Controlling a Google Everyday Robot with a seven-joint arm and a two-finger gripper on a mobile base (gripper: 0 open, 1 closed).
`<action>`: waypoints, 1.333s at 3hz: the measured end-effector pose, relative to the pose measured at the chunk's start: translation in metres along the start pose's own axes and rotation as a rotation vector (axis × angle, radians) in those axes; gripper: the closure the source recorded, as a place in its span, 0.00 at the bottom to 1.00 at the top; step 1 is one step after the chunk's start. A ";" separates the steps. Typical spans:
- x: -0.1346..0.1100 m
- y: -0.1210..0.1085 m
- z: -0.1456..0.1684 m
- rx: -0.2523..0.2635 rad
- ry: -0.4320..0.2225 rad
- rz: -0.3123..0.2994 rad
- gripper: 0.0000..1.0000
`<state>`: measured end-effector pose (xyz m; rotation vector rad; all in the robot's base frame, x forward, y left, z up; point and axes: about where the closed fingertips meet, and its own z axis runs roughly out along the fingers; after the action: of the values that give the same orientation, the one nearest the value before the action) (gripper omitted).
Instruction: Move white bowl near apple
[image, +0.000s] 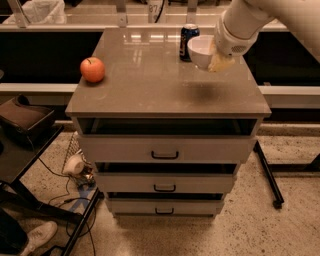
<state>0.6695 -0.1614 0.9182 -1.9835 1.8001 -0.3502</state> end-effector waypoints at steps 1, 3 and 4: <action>-0.055 0.010 -0.011 0.031 -0.109 -0.134 1.00; -0.169 -0.002 0.034 0.034 -0.301 -0.382 1.00; -0.198 -0.021 0.060 0.000 -0.314 -0.427 1.00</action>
Offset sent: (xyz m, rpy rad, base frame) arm -0.0236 0.1895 -0.0058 0.1437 -0.1189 0.5562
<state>0.6914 0.0445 0.8957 -2.2693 1.1835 -0.1525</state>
